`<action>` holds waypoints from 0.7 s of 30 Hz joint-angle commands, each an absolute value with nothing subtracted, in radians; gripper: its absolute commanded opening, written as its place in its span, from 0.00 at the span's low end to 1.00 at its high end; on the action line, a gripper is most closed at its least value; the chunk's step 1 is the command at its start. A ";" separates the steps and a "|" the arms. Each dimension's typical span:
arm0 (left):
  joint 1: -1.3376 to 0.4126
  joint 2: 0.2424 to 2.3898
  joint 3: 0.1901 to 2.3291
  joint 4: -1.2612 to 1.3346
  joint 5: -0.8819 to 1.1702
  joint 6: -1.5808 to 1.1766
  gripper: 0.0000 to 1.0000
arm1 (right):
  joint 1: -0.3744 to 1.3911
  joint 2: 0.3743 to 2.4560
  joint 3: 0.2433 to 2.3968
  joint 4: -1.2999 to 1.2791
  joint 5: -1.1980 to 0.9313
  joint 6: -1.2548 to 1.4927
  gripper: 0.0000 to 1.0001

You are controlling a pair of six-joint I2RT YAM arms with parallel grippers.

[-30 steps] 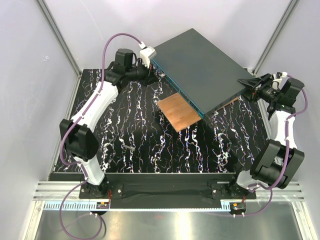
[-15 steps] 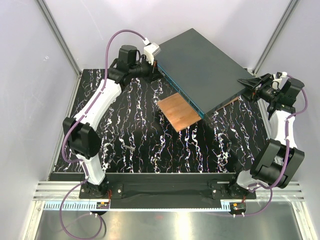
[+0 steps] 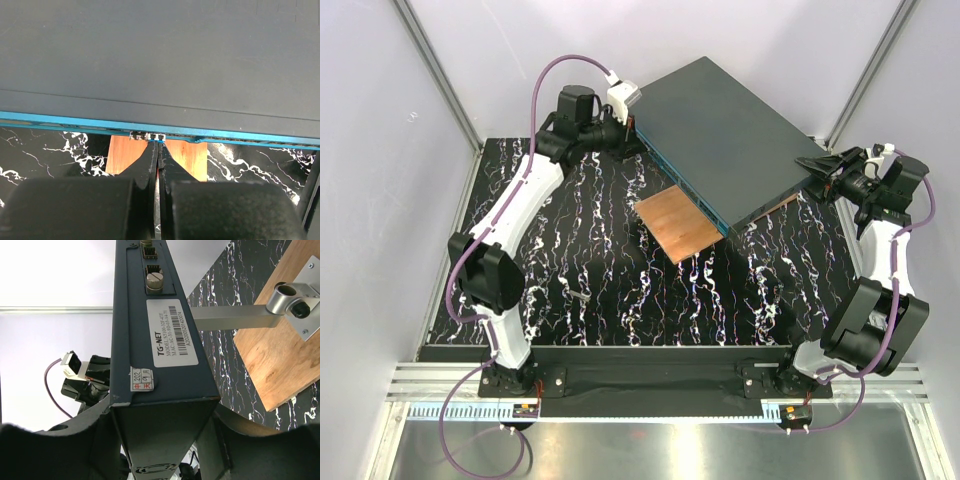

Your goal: Insert the plug into the switch port

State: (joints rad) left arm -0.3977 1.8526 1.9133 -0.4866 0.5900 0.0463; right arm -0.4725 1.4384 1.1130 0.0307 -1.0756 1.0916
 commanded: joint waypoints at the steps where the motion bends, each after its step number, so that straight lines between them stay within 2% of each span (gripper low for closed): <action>1: -0.423 1.894 1.957 -0.373 0.575 0.035 0.00 | -0.425 1.463 1.157 0.064 -1.039 1.014 0.00; 10: -0.417 1.835 1.890 -0.371 0.549 0.078 0.00 | -0.425 1.468 1.163 0.066 -1.040 1.014 0.00; 21: -0.419 1.859 1.865 -0.333 0.557 0.049 0.00 | -0.423 1.465 1.167 0.061 -1.039 1.014 0.00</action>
